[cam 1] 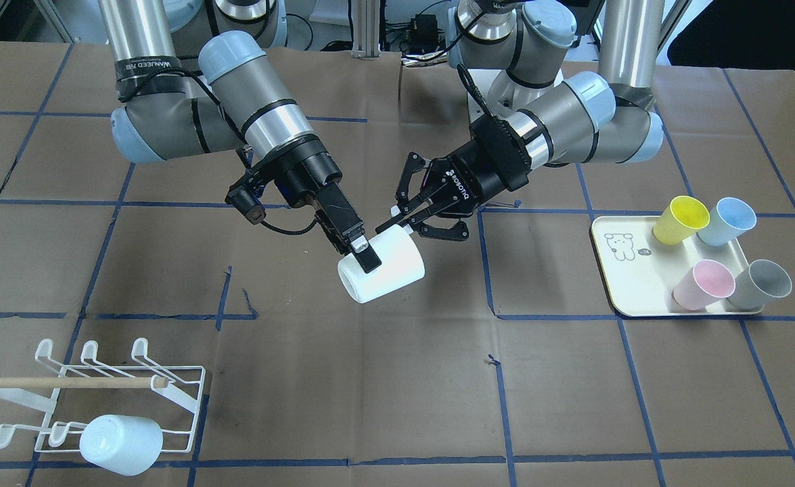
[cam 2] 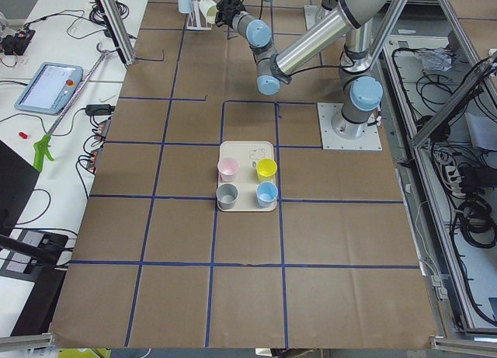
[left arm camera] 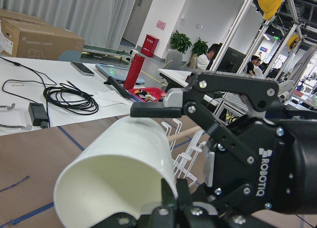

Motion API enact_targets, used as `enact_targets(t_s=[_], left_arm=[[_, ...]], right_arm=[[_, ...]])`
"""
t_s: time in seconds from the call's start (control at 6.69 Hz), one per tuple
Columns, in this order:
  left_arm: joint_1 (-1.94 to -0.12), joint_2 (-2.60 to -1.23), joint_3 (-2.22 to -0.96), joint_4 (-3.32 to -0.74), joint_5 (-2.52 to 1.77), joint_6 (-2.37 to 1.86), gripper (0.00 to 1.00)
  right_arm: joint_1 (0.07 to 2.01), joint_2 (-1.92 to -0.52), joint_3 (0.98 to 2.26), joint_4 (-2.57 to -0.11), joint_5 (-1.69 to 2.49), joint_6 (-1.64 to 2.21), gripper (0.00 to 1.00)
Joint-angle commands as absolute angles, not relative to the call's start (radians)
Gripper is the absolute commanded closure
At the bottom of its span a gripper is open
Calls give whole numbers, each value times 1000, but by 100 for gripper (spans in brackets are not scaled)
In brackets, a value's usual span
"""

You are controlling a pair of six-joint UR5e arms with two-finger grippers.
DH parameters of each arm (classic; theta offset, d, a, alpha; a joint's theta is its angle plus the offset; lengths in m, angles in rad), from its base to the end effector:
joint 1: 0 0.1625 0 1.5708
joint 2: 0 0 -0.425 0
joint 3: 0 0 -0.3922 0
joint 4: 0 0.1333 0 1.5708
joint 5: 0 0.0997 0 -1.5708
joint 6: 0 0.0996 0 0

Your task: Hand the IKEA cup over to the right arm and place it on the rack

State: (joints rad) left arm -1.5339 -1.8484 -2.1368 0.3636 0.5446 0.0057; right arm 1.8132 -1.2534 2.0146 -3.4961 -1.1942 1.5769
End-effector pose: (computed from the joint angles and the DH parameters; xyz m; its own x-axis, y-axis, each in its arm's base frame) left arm -0.2010 -0.4767 0.3428 -0.5458 0.7417 0.3899 -0.0139 0.4573 -0.8892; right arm 0.2948 -0.4845 0.3507 -0.0899 0.3874 -0.9175 0.8222 0.5487 0.1511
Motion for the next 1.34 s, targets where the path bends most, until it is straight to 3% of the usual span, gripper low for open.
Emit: enact_targets(t_s=[0.0, 0.3, 0.9, 1.05, 1.2], left_arm=[[-1534, -1848, -2135, 364, 545, 5, 93], [-1534, -1848, -2135, 364, 545, 5, 90], [-1535, -1850, -2120, 371, 676, -33, 12], [-1532, -1853, -2111, 370, 678, -44, 2], [-1519, -1847, -2111, 370, 680, -43, 2]], right_arm=[[1816, -1247, 2013, -3497, -1193, 1577, 26], [1815, -1249, 2013, -3496, -1193, 1575, 42], [1815, -1252, 2013, -3496, -1193, 1577, 50], [1815, -1252, 2013, -3496, -1193, 1577, 53], [1815, -1252, 2005, -3496, -1200, 1575, 53]])
